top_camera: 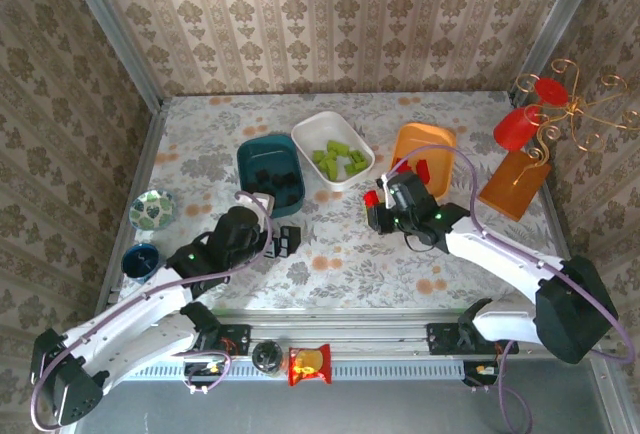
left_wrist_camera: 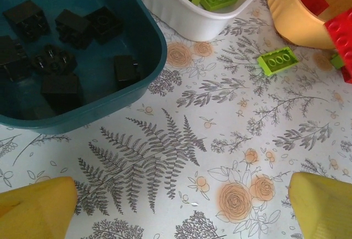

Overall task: Sort the legos into containers by color
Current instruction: Place the lego in the container.

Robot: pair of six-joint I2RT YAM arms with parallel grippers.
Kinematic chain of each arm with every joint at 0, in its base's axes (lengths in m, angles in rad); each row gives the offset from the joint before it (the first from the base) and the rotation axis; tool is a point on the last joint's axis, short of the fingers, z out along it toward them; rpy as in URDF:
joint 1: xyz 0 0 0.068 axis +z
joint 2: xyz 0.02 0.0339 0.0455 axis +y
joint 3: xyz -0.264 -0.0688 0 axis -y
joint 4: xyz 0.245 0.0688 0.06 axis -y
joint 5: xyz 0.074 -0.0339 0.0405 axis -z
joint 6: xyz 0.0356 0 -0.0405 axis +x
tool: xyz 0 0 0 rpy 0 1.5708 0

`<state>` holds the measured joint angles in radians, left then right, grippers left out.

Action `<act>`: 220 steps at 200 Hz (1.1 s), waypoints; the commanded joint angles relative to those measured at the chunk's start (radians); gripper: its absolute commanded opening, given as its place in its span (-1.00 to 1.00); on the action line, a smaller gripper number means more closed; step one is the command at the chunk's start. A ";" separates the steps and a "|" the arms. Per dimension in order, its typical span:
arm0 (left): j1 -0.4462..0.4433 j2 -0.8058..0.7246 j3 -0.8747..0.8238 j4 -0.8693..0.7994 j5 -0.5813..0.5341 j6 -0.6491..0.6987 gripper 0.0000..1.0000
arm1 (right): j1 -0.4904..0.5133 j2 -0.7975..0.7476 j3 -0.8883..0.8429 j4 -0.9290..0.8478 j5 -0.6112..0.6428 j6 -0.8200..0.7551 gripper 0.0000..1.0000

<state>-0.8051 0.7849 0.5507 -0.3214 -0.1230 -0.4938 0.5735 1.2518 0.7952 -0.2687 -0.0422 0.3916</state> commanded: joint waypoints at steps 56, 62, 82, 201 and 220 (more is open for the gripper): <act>0.002 -0.052 -0.021 -0.043 -0.008 -0.016 1.00 | -0.261 0.230 0.285 -0.042 0.158 0.032 -0.71; 0.002 -0.055 -0.024 -0.037 0.000 -0.018 1.00 | -0.281 0.257 0.297 -0.039 0.159 0.038 -0.71; 0.000 -0.059 -0.034 -0.029 0.006 -0.020 1.00 | -0.322 0.338 0.350 -0.043 0.166 0.050 -0.71; 0.004 0.007 -0.028 0.021 0.035 0.006 0.99 | -0.386 0.428 0.438 -0.041 0.118 0.081 0.35; 0.007 0.037 -0.024 0.040 0.048 0.015 1.00 | -0.385 0.392 0.425 -0.051 0.113 0.069 0.41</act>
<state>-0.8043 0.7952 0.5255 -0.3225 -0.1009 -0.4938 0.1894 1.6939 1.2282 -0.3035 0.0902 0.4732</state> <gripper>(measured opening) 0.999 0.691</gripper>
